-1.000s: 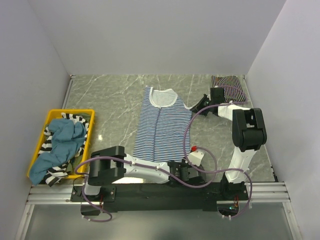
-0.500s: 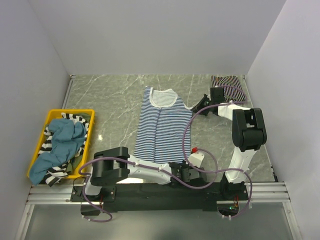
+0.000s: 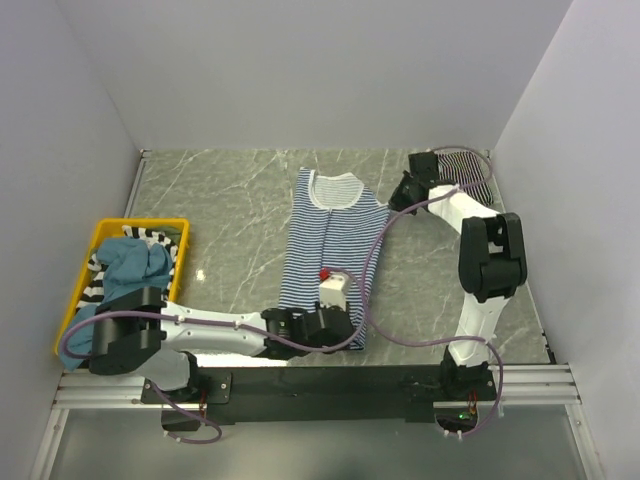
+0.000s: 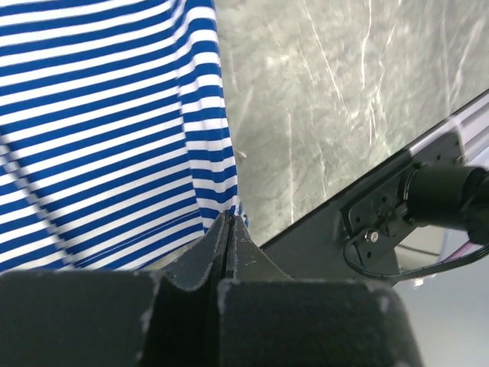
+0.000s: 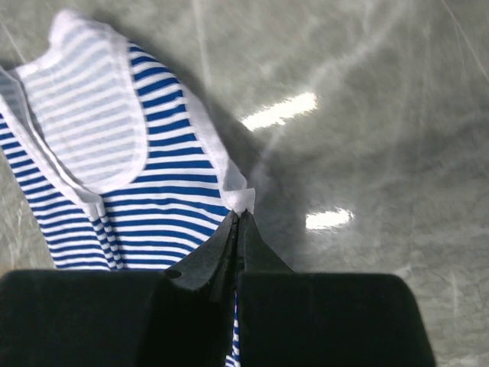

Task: Fold and stack the tank tops
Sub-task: Fold the tank top

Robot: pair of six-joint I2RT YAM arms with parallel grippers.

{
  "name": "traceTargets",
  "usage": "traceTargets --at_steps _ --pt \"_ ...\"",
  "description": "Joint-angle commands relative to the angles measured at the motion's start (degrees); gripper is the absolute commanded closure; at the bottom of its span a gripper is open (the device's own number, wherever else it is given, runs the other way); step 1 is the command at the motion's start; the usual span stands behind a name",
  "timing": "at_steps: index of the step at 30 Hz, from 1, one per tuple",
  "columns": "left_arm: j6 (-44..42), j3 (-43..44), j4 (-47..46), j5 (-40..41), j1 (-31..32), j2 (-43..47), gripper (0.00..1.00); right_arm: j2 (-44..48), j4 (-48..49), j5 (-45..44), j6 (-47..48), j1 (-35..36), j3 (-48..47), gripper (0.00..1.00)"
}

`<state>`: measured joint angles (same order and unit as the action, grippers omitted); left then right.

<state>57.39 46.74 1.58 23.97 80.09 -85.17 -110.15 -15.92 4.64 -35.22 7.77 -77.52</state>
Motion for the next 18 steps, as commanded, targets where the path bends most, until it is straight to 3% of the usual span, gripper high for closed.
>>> traceTargets --at_steps 1,7,18 --pt "4.05 -5.32 -6.77 -6.47 -1.78 4.11 0.99 -1.47 -4.54 -9.82 3.4 3.29 -7.29 1.0" --pt "7.56 -12.28 -8.44 -9.9 -5.3 9.48 0.99 -6.91 -10.53 -15.62 5.43 10.05 -18.36 1.0" --pt "12.92 -20.63 -3.88 -12.19 -7.41 17.49 0.99 -20.27 -15.63 -18.53 4.81 18.68 -36.73 1.0"
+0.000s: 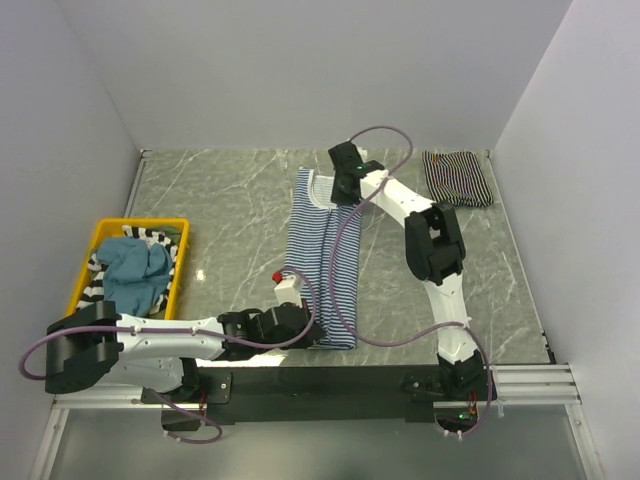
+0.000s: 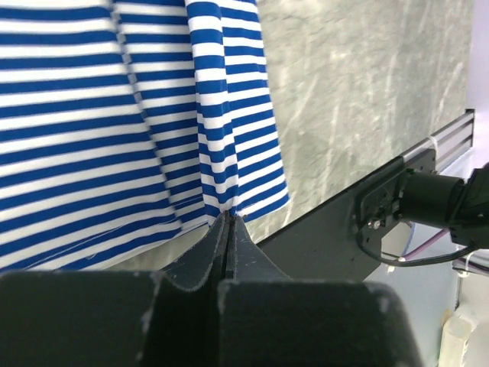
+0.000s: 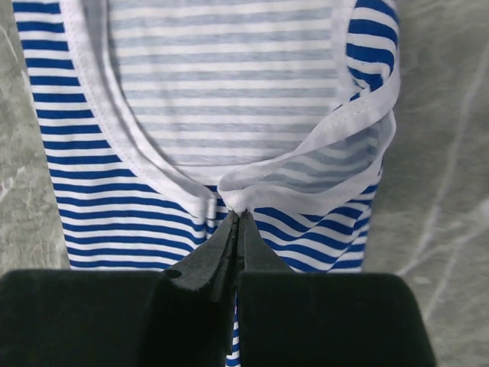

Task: Fold and stack the tank tops
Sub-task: Fold the tank top

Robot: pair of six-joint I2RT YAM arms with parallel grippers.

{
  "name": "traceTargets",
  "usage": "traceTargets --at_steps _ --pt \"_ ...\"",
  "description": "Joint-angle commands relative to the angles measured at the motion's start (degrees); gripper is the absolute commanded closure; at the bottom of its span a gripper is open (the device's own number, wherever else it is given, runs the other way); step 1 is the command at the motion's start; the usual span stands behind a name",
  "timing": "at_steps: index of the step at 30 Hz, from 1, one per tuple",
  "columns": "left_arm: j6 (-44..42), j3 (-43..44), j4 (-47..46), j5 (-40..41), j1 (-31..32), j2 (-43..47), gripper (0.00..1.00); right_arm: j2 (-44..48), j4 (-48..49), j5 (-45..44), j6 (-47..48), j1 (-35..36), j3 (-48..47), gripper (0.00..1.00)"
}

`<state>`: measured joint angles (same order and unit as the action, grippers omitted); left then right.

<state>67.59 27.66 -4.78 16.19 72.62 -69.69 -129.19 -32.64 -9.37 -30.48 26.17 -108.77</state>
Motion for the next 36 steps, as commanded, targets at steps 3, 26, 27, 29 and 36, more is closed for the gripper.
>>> traceTargets --at_steps 3,26,27,29,36 --pt "2.9 -1.91 4.51 -4.76 -0.28 2.54 0.99 -2.74 1.09 -4.7 -0.19 1.07 -7.15 1.0" --pt "1.5 0.28 13.21 -5.46 -2.48 3.5 0.72 -0.46 6.8 -3.47 0.42 3.09 -4.34 0.68" --pt "1.14 1.51 14.17 -5.38 -2.57 4.99 0.6 0.16 6.8 -2.94 0.59 3.09 -4.43 0.63" --pt "-0.43 4.14 15.93 -4.94 -2.57 6.75 0.55 2.87 7.07 -2.59 1.03 3.09 -3.91 0.58" --pt "-8.34 15.31 20.34 -0.36 -3.62 11.34 0.56 11.67 6.98 -2.59 0.34 0.47 -0.31 0.52"
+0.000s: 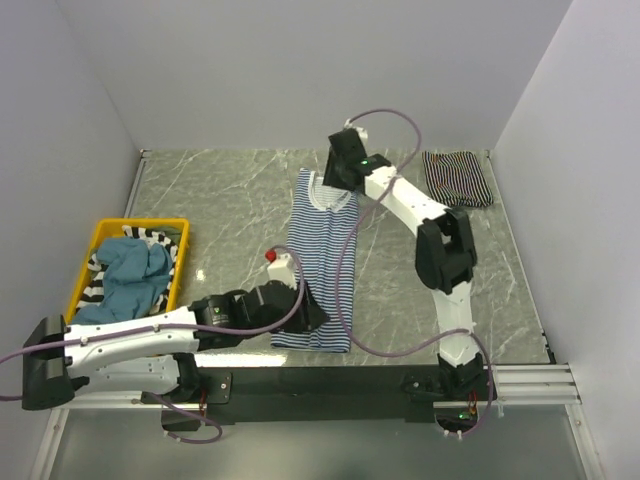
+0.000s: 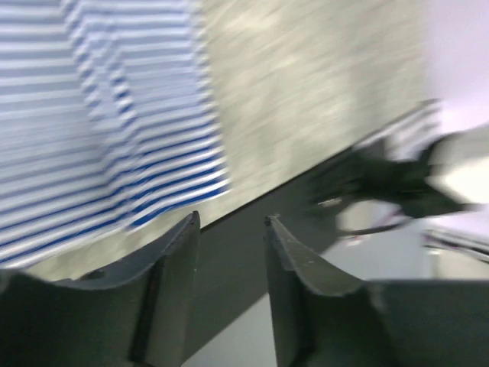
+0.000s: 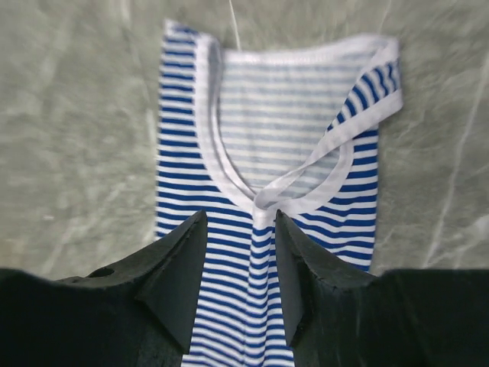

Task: Fold and stack the tank tops
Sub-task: Fold the tank top

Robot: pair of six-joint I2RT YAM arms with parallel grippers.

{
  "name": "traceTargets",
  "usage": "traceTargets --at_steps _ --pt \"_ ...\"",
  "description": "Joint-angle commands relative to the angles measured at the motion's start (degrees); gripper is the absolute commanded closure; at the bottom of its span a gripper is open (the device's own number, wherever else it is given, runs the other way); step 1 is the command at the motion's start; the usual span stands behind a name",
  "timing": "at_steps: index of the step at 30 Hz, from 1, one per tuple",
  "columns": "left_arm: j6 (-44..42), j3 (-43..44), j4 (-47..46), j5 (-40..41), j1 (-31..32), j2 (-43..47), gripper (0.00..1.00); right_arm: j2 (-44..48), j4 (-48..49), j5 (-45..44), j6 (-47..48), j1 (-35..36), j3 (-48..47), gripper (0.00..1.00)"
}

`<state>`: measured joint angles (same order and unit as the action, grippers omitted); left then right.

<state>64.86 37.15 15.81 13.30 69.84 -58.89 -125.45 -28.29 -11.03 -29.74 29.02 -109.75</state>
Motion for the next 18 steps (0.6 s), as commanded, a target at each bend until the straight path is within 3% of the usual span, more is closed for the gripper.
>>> traceTargets --at_steps 1,3,9,18 --pt "-6.58 6.96 -1.74 2.0 -1.46 -1.12 0.58 8.9 3.06 0.03 -1.11 -4.39 2.77 0.52" --pt "-9.22 10.74 -3.33 0.33 -3.66 -7.59 0.7 10.75 3.94 1.17 -2.95 -6.5 4.89 0.52" --pt "-9.75 13.3 -11.94 -3.63 -6.21 -21.93 0.87 6.89 6.31 12.68 -6.03 -13.19 6.04 0.54" --pt "-9.84 14.01 -14.49 -5.99 -6.74 -36.72 0.97 -2.69 11.33 21.49 -10.78 -16.1 2.88 0.53"
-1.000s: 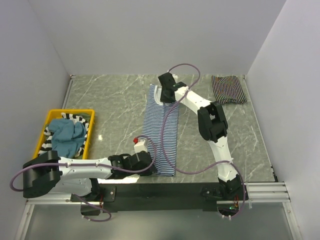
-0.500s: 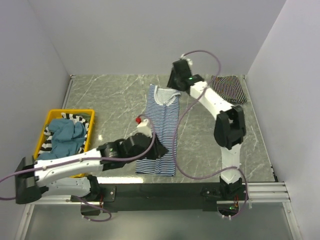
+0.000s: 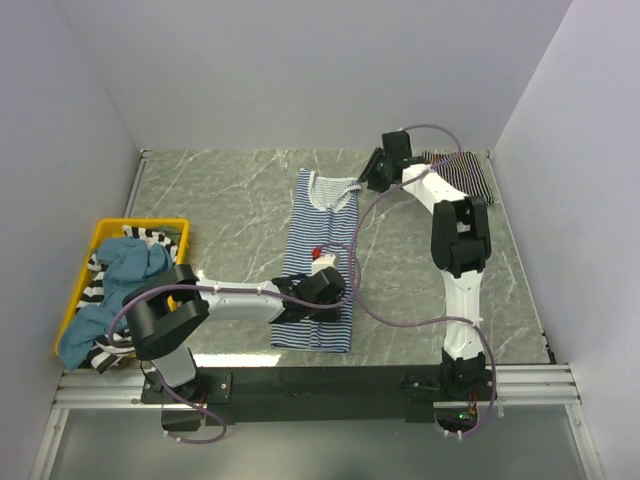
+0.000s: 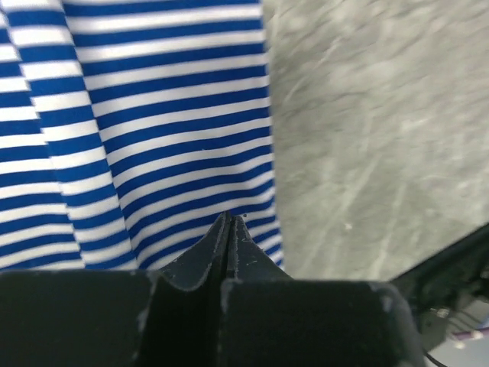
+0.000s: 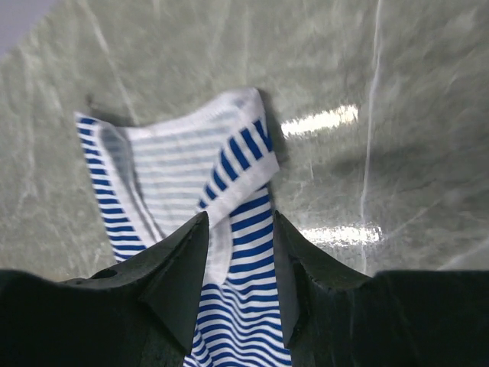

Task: Fold and stack the tank tops
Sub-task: Fold the tank top

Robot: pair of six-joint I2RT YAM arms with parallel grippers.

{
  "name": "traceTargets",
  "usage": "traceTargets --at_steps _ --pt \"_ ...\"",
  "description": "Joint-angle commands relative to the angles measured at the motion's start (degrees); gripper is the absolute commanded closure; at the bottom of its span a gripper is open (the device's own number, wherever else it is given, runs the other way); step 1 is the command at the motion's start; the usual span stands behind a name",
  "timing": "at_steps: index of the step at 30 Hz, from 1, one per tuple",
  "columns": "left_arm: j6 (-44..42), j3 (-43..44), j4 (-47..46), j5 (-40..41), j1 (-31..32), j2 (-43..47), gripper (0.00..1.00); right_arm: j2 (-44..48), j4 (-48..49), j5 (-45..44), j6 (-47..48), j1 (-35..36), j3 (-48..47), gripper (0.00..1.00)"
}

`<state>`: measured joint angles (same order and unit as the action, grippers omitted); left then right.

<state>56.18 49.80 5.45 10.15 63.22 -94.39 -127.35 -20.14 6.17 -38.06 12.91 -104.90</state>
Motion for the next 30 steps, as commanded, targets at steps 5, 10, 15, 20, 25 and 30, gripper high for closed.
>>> traceTargets --at_steps 5,10,15,20,25,30 --pt "1.03 0.12 0.34 -3.65 -0.2 -3.69 0.99 -2.81 5.2 4.28 -5.08 0.01 -0.66 0.52" --pt "3.49 -3.56 2.46 -5.05 -0.12 -2.12 1.0 -2.82 8.89 3.94 -8.69 0.1 3.9 0.52" --pt "3.93 -6.73 2.02 -6.81 -0.2 -0.36 0.99 -2.29 12.84 2.79 -11.86 0.1 8.04 0.52" --pt "3.58 -7.35 1.93 -7.6 -0.2 0.17 0.99 -0.36 17.06 1.56 -14.41 0.1 13.14 0.52" --pt "3.41 -8.23 2.63 -7.52 -0.2 1.49 0.99 0.35 16.81 -1.86 -13.88 0.19 13.24 0.61" --pt "3.23 -8.93 2.72 -8.13 -0.2 1.75 0.99 0.52 12.15 -5.99 -10.63 1.07 9.2 0.88"
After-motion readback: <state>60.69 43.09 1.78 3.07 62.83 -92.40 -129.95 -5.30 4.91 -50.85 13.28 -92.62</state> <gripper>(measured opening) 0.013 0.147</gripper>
